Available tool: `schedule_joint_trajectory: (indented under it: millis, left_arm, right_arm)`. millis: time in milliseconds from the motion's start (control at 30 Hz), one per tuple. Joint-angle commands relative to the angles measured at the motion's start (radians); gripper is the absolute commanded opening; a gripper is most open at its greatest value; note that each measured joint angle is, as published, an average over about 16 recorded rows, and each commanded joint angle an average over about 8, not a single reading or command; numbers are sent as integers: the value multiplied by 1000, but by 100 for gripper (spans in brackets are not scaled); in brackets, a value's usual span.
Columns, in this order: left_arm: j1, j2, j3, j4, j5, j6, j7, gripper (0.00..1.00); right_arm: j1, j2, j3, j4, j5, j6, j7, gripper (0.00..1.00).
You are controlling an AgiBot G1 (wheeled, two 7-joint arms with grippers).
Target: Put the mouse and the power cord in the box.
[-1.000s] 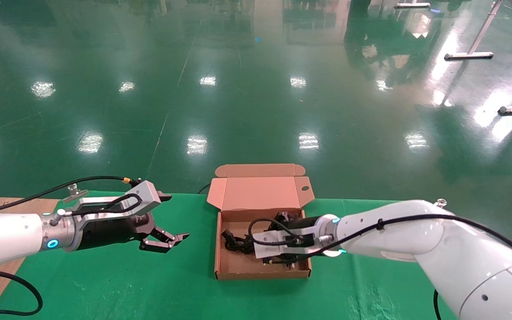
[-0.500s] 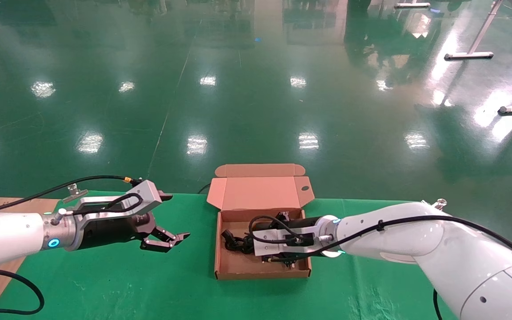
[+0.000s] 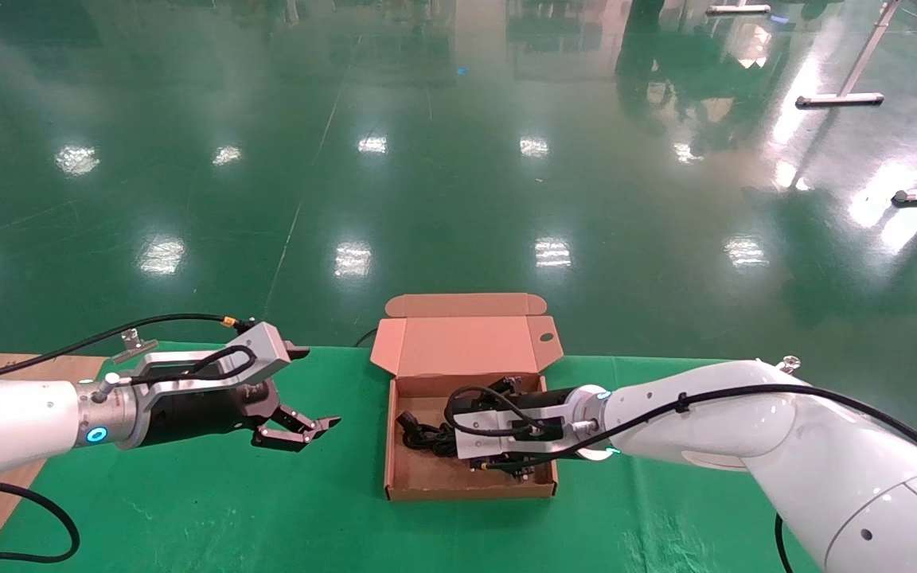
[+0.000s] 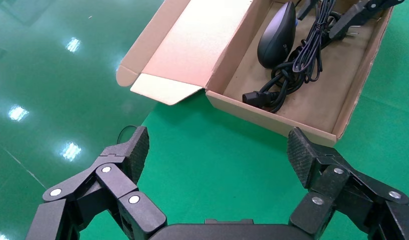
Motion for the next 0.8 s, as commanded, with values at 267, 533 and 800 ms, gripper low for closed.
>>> schedule_joint_trajectory:
  millis: [267,533,800]
  left_arm:
    - [38,-27,-66,-63,-26,54,-33,100]
    - [96,-69,-168,-158,-67,136,-82,100]
    - [153,-110,-269,-253,-108,218,-131,100]
  right_arm:
    - [-28,45,52,47,48,-49,37,100]
    - [-89,146,158,155,156,-151,113,100]
    - [-149,247,263,263,263,-252,190,100]
